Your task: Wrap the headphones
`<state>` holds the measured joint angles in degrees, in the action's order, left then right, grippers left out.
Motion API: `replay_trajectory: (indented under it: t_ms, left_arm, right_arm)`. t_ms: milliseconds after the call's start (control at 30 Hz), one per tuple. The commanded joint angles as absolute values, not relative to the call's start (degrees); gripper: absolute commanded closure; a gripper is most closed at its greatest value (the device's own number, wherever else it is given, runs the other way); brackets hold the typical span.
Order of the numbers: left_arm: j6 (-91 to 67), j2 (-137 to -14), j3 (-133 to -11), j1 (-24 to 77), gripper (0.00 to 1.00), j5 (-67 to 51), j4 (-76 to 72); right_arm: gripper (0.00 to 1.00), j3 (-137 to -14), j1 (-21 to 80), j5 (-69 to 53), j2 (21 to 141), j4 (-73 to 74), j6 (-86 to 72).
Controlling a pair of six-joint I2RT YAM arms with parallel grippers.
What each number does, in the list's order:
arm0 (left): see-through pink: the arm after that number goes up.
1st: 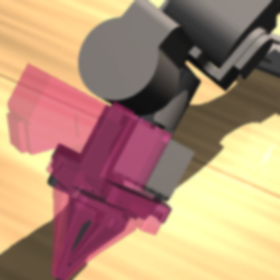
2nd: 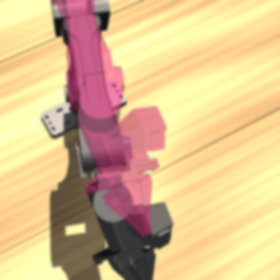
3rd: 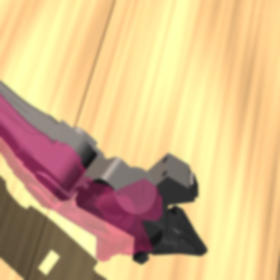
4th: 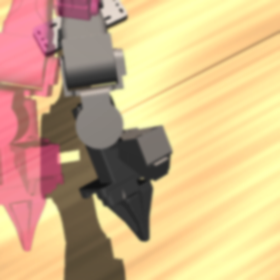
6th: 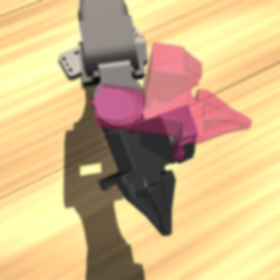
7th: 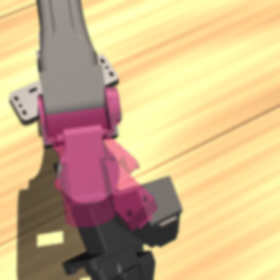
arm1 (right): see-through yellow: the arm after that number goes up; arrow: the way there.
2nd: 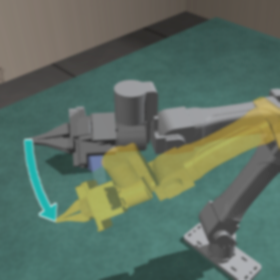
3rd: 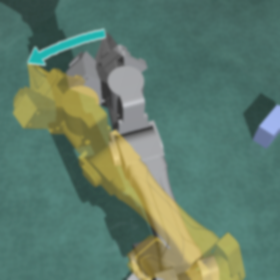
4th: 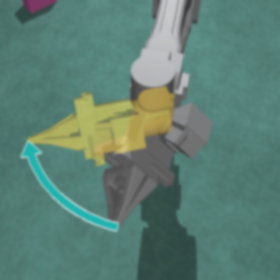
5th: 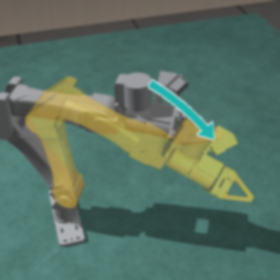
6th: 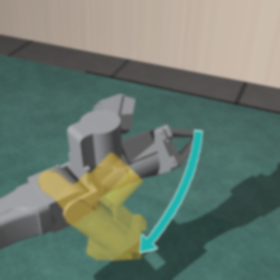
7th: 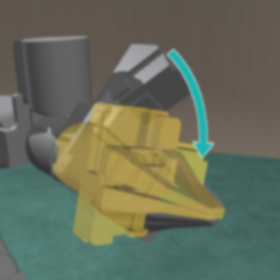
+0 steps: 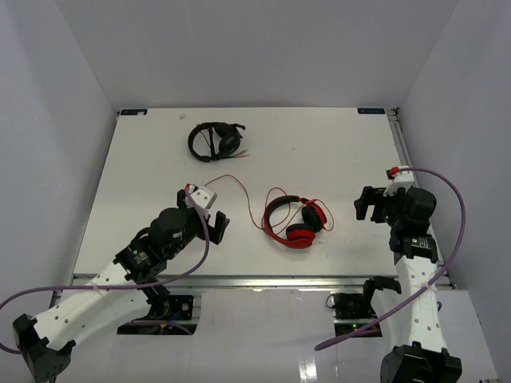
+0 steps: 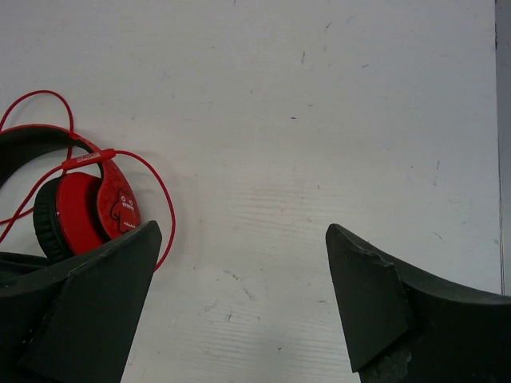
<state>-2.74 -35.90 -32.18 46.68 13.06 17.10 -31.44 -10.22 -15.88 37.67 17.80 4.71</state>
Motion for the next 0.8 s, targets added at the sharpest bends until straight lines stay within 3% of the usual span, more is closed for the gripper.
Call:
replay_trajectory:
  t_ms: [0,333,433,567,633,767]
  left_arm:
    - [-2.3,-35.7,-32.5,46.5,0.02,12.6,16.1]
    - [-3.1,-36.0,-32.4,46.6,0.02,12.4,16.0]
    - [-6.6,-37.7,-31.6,46.5,0.02,6.9,14.3]
    - [-11.9,-51.0,-37.8,45.0,0.02,0.5,17.3]
    - [-13.5,-62.3,-42.1,40.4,0.06,-5.9,20.7]
    - [-12.4,-75.6,-50.5,37.0,0.1,-15.9,20.8]
  right_arm:
    - [0.1,-33.5,-10.7,-18.9,36.8,16.1,6.3]
    - [0.1,-33.4,-11.0,-31.1,36.3,19.0,13.1]
    - [0.1,-33.8,-11.2,-40.7,37.2,21.9,21.8]
    - [0.08,-35.3,-11.2,-51.9,41.2,26.5,32.2]
    - [0.02,-35.2,-11.2,-52.6,42.8,26.5,32.4]
    - [0.0,-32.9,-11.4,-52.7,40.5,25.4,34.6]
